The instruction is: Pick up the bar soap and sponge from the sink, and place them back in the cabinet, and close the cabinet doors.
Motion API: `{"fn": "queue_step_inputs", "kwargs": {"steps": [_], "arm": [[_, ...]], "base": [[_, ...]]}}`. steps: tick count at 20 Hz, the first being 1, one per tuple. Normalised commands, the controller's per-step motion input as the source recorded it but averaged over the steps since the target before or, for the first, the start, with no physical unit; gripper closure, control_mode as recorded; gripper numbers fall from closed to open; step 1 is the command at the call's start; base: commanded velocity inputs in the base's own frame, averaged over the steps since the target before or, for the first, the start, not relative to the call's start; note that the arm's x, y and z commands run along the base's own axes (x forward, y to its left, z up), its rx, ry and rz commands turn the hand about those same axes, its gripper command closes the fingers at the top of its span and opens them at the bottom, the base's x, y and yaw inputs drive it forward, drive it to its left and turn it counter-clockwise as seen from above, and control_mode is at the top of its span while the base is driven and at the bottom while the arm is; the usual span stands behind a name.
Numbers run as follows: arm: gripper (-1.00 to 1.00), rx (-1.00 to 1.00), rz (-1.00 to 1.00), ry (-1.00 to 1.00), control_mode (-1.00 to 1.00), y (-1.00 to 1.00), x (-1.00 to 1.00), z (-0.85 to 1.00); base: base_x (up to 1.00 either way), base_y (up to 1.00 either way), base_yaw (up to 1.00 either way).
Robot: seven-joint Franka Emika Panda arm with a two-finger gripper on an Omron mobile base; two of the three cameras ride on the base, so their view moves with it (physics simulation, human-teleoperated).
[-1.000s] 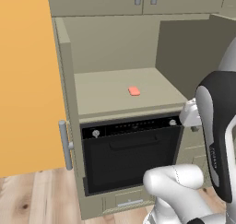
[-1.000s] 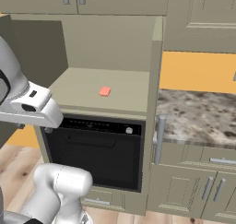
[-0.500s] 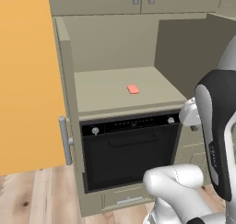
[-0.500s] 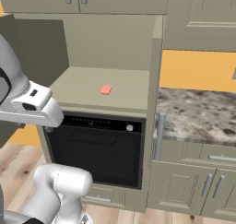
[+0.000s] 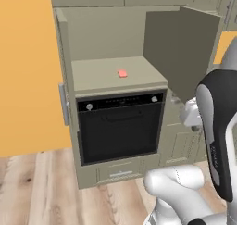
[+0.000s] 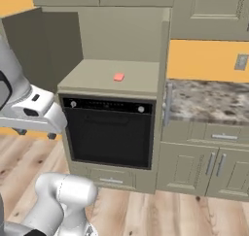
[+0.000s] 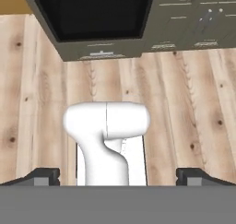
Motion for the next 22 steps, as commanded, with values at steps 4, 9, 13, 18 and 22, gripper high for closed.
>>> {"fn": "queue_step_inputs", "kwargs": {"steps": [4, 9, 13, 18, 22], "arm": [[-1.0, 0.0, 0.0, 0.0, 1.0, 0.0, 0.0, 0.0], [-1.0, 0.0, 0.0, 0.0, 1.0, 0.0, 0.0, 0.0], [-1.0, 0.0, 0.0, 0.0, 1.0, 0.0, 0.0, 0.0], [-1.0, 0.0, 0.0, 0.0, 1.0, 0.0, 0.0, 0.0], [-1.0, 0.0, 0.0, 0.0, 1.0, 0.0, 0.0, 0.0]], "base": [[-0.81, -0.26, -0.22], [-0.61, -0.2, -0.43], [-0.28, -0.02, -0.59], [-0.1, -0.05, -0.61], [0.0, -0.07, -0.57]]}}
